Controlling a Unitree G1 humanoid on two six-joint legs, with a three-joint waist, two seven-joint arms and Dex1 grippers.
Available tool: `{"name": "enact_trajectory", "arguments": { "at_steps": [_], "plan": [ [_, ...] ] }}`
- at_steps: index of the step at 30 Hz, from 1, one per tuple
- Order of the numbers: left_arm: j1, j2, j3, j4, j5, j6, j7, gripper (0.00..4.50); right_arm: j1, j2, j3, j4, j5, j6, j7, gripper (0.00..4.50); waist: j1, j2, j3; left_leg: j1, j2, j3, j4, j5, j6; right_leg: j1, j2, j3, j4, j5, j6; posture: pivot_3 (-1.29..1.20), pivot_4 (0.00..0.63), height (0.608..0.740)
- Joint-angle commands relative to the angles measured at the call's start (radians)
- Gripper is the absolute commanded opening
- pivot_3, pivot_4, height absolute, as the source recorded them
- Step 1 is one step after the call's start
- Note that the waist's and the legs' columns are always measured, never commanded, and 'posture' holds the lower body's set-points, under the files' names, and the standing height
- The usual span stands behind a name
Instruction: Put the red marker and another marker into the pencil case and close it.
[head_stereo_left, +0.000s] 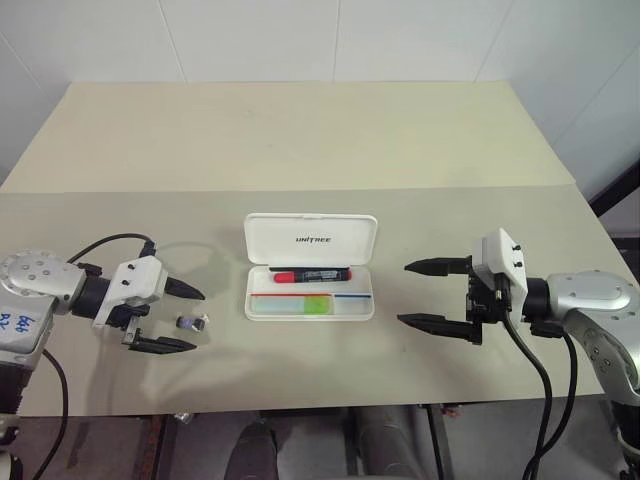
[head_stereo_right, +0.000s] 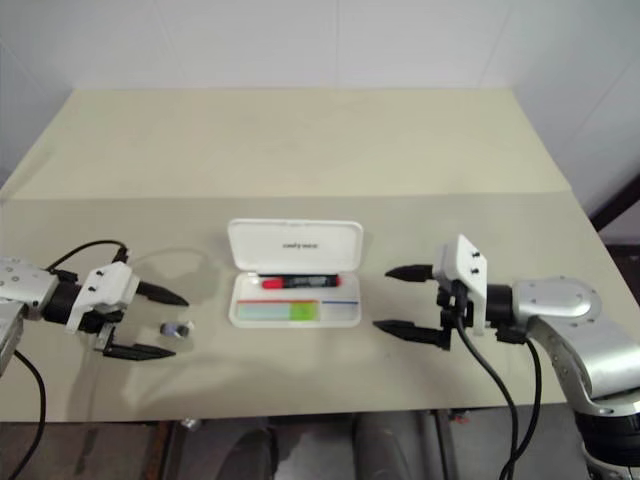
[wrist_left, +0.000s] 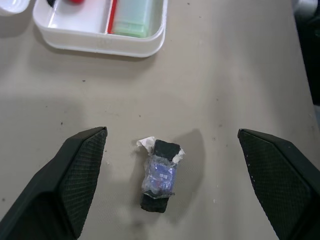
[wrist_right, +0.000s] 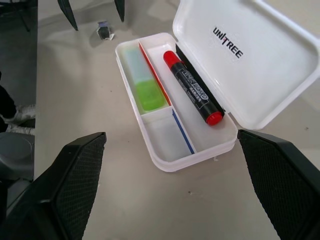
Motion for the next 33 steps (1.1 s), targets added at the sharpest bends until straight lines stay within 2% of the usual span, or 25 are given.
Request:
{"name": "enact_trajectory", "arguments": {
  "at_steps": [1,4,8,10,18,28,33],
  "plan": [
    [-0.053,0.001,-0.032,0.055,0.023,-0.038,-0.064,4.50,0.022,-0.015,-0.037,-0.052,0.008,-0.025,-0.029,4.45,0.002,0.000,0.000,0.000,0.000,0.000,0.001,0.000,0.000,0.000,0.000,0.000,0.000,0.000,0.000,0.00,0.150,0.740],
    [-0.073,0.007,-0.054,0.083,0.030,-0.052,-0.079,4.50,0.033,-0.018,-0.041,-0.059,0.011,-0.029,-0.044,4.45,0.002,0.000,0.000,0.000,0.000,0.000,0.001,0.000,0.000,0.000,0.000,0.000,0.000,0.000,0.000,0.00,0.150,0.740],
    [-0.100,0.004,-0.086,0.135,0.041,-0.106,-0.104,3.66,0.044,-0.024,-0.044,-0.061,0.008,-0.036,-0.062,4.50,0.002,0.000,0.000,0.000,0.000,0.000,0.000,0.000,0.000,0.000,0.000,0.000,0.001,0.000,0.000,0.00,0.150,0.740],
    [-0.114,-0.007,-0.098,0.151,0.038,-0.112,-0.100,2.92,0.045,-0.025,-0.044,-0.058,0.005,-0.038,-0.069,4.50,0.003,0.000,0.000,0.000,0.000,0.000,0.000,0.000,0.000,0.000,0.000,0.000,0.001,0.000,0.000,0.00,0.150,0.740],
    [-0.162,-0.022,-0.138,0.212,0.052,-0.146,-0.101,0.42,0.024,-0.028,-0.030,-0.032,-0.006,-0.052,-0.079,4.50,0.004,0.000,0.000,0.000,0.000,0.000,0.001,0.000,0.000,0.000,0.000,0.000,0.003,0.000,0.000,0.00,0.150,0.740],
    [-0.202,-0.038,-0.130,0.218,0.028,-0.125,-0.080,0.37,0.004,-0.022,-0.017,-0.013,-0.019,-0.068,-0.092,4.50,0.005,0.000,0.000,0.000,0.000,0.000,0.001,0.000,0.000,0.000,0.000,0.000,0.005,0.001,0.003,0.00,0.150,0.740],
    [-0.289,-0.062,-0.075,0.188,-0.040,-0.052,-0.047,0.37,0.007,-0.026,-0.022,-0.004,-0.020,-0.077,-0.089,4.50,0.007,0.000,0.000,0.000,0.000,0.000,0.002,0.000,0.000,0.000,0.000,0.000,0.005,0.003,0.005,0.00,0.150,0.740]
  ]
}}
